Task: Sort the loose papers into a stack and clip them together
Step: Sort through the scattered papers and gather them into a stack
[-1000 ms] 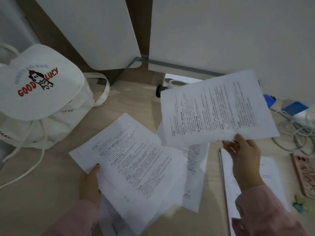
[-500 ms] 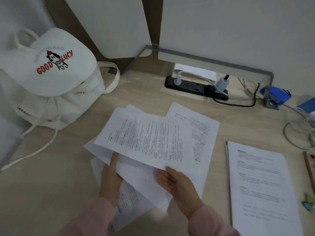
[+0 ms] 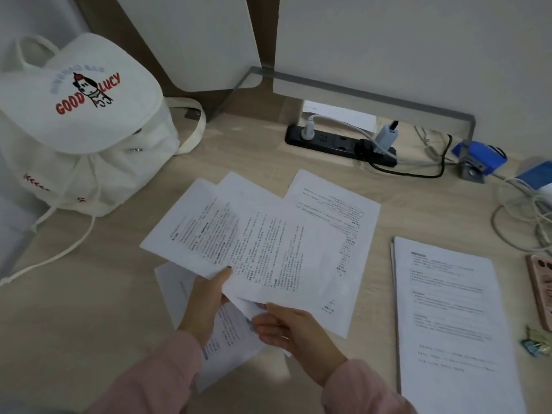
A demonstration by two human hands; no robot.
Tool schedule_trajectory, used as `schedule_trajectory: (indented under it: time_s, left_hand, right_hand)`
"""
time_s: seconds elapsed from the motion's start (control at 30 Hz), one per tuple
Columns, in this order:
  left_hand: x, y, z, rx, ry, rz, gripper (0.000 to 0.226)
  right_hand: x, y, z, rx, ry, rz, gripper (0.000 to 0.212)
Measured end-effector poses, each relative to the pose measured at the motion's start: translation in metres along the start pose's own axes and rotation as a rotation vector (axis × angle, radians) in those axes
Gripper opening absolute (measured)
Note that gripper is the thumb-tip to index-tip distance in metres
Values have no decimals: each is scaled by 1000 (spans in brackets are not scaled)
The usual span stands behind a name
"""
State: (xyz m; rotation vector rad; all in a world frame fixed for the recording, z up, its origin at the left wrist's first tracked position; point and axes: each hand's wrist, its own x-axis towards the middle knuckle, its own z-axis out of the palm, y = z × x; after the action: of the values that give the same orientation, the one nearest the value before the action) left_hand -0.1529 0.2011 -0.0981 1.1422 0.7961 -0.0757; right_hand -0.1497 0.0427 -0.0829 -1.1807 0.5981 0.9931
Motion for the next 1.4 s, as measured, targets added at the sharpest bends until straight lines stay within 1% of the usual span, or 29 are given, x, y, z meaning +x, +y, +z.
schedule_trajectory:
  time_s: [0.07, 0.1, 0.17, 0.2, 0.27, 0.33, 0.37, 0.43, 0.47, 0.53, 0.6, 0.67, 0.73, 0.77, 0.8, 0.87, 0.9, 0.97, 1.07, 1.13, 1.23, 1.3, 1.4]
  left_hand:
    - [6, 7, -4, -12, 75, -27, 28]
    - [9, 12, -8, -2, 96, -30, 29]
    - [13, 22, -20, 48, 134, -29, 32]
    - [16, 26, -28, 71, 155, -35, 34]
    - [21, 33, -46, 118, 193, -45, 36]
    - [25, 38, -61, 162, 217, -45, 33]
    - [27, 39, -67, 179, 237, -47, 34]
    - [28, 38, -76, 216, 256, -57, 32]
    - [27, 36, -79, 246, 247, -72, 32]
    - [24, 30, -83, 284, 241, -112, 34]
    - [22, 22, -85, 290, 226, -139, 33]
    - [20, 18, -82, 279, 218, -137, 34]
    - [20, 13, -78, 267, 205, -117, 33]
    - [19, 12, -75, 258, 199, -104, 31]
    - [17, 11, -72, 247, 196, -90, 29]
    - [17, 9, -66, 220, 183, -84, 26]
    - [17, 8, -65, 212, 179, -92, 26]
    - [20, 7, -65, 214, 167, -117, 29]
    - [24, 7, -65, 232, 150, -142, 31]
    - [26, 8, -64, 247, 154, -132, 33]
    - [28, 11, -61, 241, 166, -112, 34]
    - [29, 13, -59, 242, 169, -95, 36]
    - [32, 15, -52, 236, 177, -99, 38]
  right_hand:
    - [-3, -4, -7, -45, 9, -42, 17]
    - [-3, -7, -14, -54, 54, -83, 16]
    - [-4, -16, -31, -100, 230, -186, 17]
    - [-3, -20, -42, -187, 353, -238, 20]
    - [0, -26, -63, -488, 589, -315, 32]
    - [5, -28, -74, -717, 729, -327, 55]
    - [8, -29, -75, -749, 765, -318, 68]
    - [13, -30, -72, -726, 812, -307, 86]
    - [15, -31, -69, -705, 842, -297, 90]
    - [21, -29, -66, -637, 917, -285, 89]
    - [26, -27, -65, -541, 967, -271, 83]
    - [31, -26, -67, -384, 931, -255, 78]
    - [34, -27, -67, -173, 828, -254, 71]
    - [34, -27, -67, -104, 780, -250, 64]
    - [33, -28, -67, -85, 738, -243, 52]
    - [29, -29, -64, -126, 652, -241, 26]
    - [27, -29, -63, -148, 621, -248, 19]
    - [24, -32, -64, -188, 600, -309, 18]
    - [13, -47, -70, -232, 663, -453, 15]
    - [0, -63, -80, -197, 703, -560, 15]
    - [-20, -88, -101, 7, 713, -671, 16]
    - [-35, -103, -114, 172, 705, -705, 17]
    - [-54, -120, -126, 368, 664, -749, 23]
